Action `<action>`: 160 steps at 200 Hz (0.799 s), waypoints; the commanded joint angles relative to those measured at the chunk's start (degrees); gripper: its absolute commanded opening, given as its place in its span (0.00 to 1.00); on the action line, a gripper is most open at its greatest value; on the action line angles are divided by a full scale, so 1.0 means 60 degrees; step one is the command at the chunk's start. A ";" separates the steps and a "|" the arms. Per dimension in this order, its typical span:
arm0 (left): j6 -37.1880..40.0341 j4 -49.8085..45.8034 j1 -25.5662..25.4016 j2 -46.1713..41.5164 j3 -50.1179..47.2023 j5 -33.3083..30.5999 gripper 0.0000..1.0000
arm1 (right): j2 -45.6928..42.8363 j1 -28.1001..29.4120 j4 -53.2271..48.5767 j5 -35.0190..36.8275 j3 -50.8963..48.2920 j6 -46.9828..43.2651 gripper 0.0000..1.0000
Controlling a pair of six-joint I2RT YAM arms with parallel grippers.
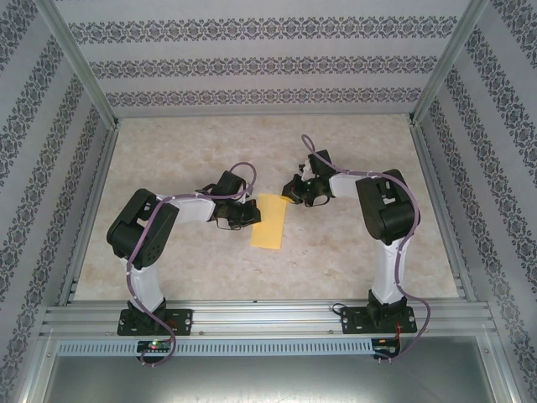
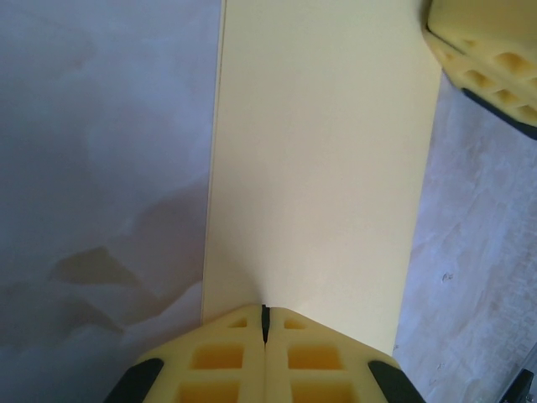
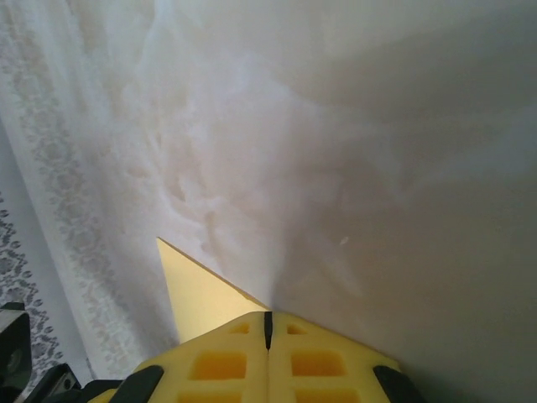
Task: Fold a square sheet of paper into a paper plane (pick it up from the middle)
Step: Fold the square sheet of paper in half at the center of the table.
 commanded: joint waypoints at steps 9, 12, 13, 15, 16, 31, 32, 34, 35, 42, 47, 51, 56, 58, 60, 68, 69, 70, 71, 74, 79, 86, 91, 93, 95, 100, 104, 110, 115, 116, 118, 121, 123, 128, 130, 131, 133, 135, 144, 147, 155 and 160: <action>-0.0023 -0.0932 -0.0126 0.0272 -0.0330 -0.0185 0.00 | 0.0223 -0.0039 -0.0429 0.0203 0.0011 -0.0225 0.06; -0.0051 -0.0887 -0.0125 0.0264 -0.0353 -0.0160 0.00 | 0.0169 -0.0039 -0.0424 0.0147 0.0020 -0.0232 0.06; -0.0063 -0.0872 -0.0140 0.0263 -0.0363 -0.0153 0.00 | 0.0150 -0.0040 -0.0422 0.0131 0.0024 -0.0233 0.06; -0.0079 -0.0854 -0.0140 0.0254 -0.0371 -0.0126 0.00 | 0.0111 -0.0034 -0.0410 0.0097 0.0027 -0.0240 0.06; -0.0091 -0.0841 -0.0140 0.0243 -0.0387 -0.0107 0.00 | 0.0092 -0.0037 -0.0408 0.0076 0.0028 -0.0244 0.06; -0.0222 -0.0735 -0.0155 0.0144 -0.0460 -0.0023 0.00 | -0.0370 -0.0002 -0.0373 -0.0124 0.0000 -0.0329 0.07; -0.0229 -0.0730 -0.0155 0.0129 -0.0468 -0.0034 0.00 | -0.0412 0.0000 -0.0375 -0.0129 0.0007 -0.0340 0.07; -0.0244 -0.0716 -0.0155 0.0111 -0.0474 -0.0034 0.00 | -0.0502 0.0009 -0.0387 -0.0144 -0.0003 -0.0355 0.07; -0.0247 -0.0713 -0.0155 0.0106 -0.0475 -0.0039 0.00 | -0.0544 0.0006 -0.0389 -0.0154 -0.0009 -0.0360 0.07; -0.0311 -0.0693 -0.0171 0.0047 -0.0490 -0.0025 0.00 | -0.0857 0.0003 -0.0419 -0.0197 -0.0062 -0.0393 0.08; -0.0345 -0.0686 -0.0196 0.0001 -0.0503 -0.0020 0.00 | -0.1073 0.0017 -0.0396 -0.0220 -0.0131 -0.0405 0.08; -0.0372 -0.0681 -0.0224 -0.0023 -0.0515 -0.0018 0.00 | -0.1298 0.0036 -0.0393 -0.0222 -0.0189 -0.0409 0.08; -0.0425 -0.0681 -0.0240 -0.0078 -0.0511 -0.0052 0.00 | -0.1559 0.0046 -0.0380 -0.0221 -0.0293 -0.0416 0.09; -0.0455 -0.0678 -0.0249 -0.0087 -0.0529 -0.0057 0.00 | -0.1668 0.0054 -0.0370 -0.0215 -0.0349 -0.0414 0.09; -0.0473 -0.0673 -0.0255 -0.0108 -0.0533 -0.0066 0.00 | -0.1765 0.0071 -0.0368 -0.0202 -0.0410 -0.0403 0.09; -0.0598 -0.0621 -0.0284 -0.0163 -0.0575 -0.0073 0.00 | -0.2144 0.0166 -0.0269 -0.0146 -0.0677 -0.0347 0.09; -0.0607 -0.0607 -0.0285 -0.0163 -0.0584 -0.0073 0.00 | -0.2193 0.0172 -0.0257 -0.0133 -0.0720 -0.0341 0.09; -0.0626 -0.0601 -0.0293 -0.0171 -0.0581 -0.0066 0.00 | -0.2239 0.0197 -0.0244 -0.0127 -0.0756 -0.0331 0.09; -0.0643 -0.0590 -0.0290 -0.0175 -0.0587 -0.0070 0.00 | -0.2292 0.0217 -0.0222 -0.0116 -0.0796 -0.0326 0.09; -0.0689 -0.0562 -0.0300 -0.0205 -0.0616 -0.0086 0.00 | -0.2407 0.0290 -0.0165 -0.0107 -0.0925 -0.0311 0.09; -0.0775 -0.0486 -0.0312 -0.0220 -0.0645 -0.0094 0.00 | -0.2602 0.0417 -0.0103 -0.0071 -0.1110 -0.0319 0.09; -0.0860 -0.0403 -0.0342 -0.0249 -0.0679 -0.0089 0.00 | -0.2895 0.0618 -0.0085 0.0043 -0.1405 -0.0321 0.09; -0.0886 -0.0353 -0.0365 -0.0261 -0.0709 -0.0088 0.00 | -0.3079 0.0782 -0.0066 0.0206 -0.1642 -0.0307 0.09; -0.0896 -0.0354 -0.0376 -0.0261 -0.0710 -0.0095 0.00 | -0.3147 0.0846 -0.0050 0.0251 -0.1737 -0.0292 0.09; -0.0895 -0.0355 -0.0375 -0.0247 -0.0707 -0.0101 0.00 | -0.3215 0.0898 -0.0024 0.0291 -0.1845 -0.0262 0.09; -0.0900 -0.0393 -0.0403 -0.0251 -0.0694 -0.0117 0.00 | -0.3375 0.1030 0.0074 0.0434 -0.2140 -0.0172 0.08; -0.0898 -0.0406 -0.0407 -0.0241 -0.0679 -0.0143 0.00 | -0.3501 0.1146 0.0219 0.0522 -0.2384 -0.0057 0.08; -0.0883 -0.0423 -0.0426 -0.0238 -0.0660 -0.0170 0.00 | -0.3677 0.1303 0.0582 0.0550 -0.2799 0.0174 0.08; -0.0893 -0.0452 -0.0426 -0.0239 -0.0666 -0.0199 0.00 | -0.3771 0.1423 0.0915 0.0514 -0.3118 0.0335 0.08; -0.0886 -0.0457 -0.0422 -0.0238 -0.0666 -0.0195 0.00 | -0.3790 0.1467 0.0950 0.0512 -0.3149 0.0366 0.08; -0.0889 -0.0453 -0.0419 -0.0226 -0.0666 -0.0199 0.00 | -0.3833 0.1523 0.1072 0.0510 -0.3282 0.0426 0.08; -0.0881 -0.0476 -0.0420 -0.0223 -0.0643 -0.0215 0.00 | -0.3881 0.1606 0.1211 0.0497 -0.3453 0.0507 0.08; -0.0876 -0.0487 -0.0426 -0.0222 -0.0639 -0.0215 0.00 | -0.3904 0.1671 0.1291 0.0507 -0.3545 0.0560 0.08; -0.0866 -0.0513 -0.0423 -0.0216 -0.0615 -0.0229 0.00 | -0.3963 0.1816 0.1479 0.0555 -0.3781 0.0701 0.08; -0.0854 -0.0530 -0.0420 -0.0210 -0.0610 -0.0237 0.00 | -0.3968 0.1881 0.1563 0.0580 -0.3880 0.0751 0.08; -0.0852 -0.0533 -0.0426 -0.0209 -0.0601 -0.0243 0.00 | -0.3984 0.1909 0.1604 0.0589 -0.3903 0.0779 0.08; -0.0851 -0.0542 -0.0420 -0.0215 -0.0606 -0.0247 0.00 | -0.3999 0.1984 0.1679 0.0596 -0.4002 0.0811 0.08; -0.0843 -0.0541 -0.0430 -0.0209 -0.0589 -0.0241 0.00 | -0.4010 0.2036 0.1737 0.0590 -0.4081 0.0837 0.08; -0.0836 -0.0560 -0.0422 -0.0194 -0.0576 -0.0252 0.00 | -0.4014 0.2317 0.1861 0.0635 -0.4349 0.0845 0.07; -0.0828 -0.0569 -0.0421 -0.0197 -0.0578 -0.0262 0.00 | -0.4014 0.2391 0.1864 0.0692 -0.4427 0.0854 0.07; -0.0823 -0.0568 -0.0421 -0.0198 -0.0561 -0.0251 0.00 | -0.4032 0.2560 0.1888 0.0861 -0.4659 0.0891 0.07; -0.0828 -0.0576 -0.0419 -0.0195 -0.0558 -0.0256 0.00 | -0.4067 0.2640 0.1977 0.0926 -0.4806 0.0901 0.07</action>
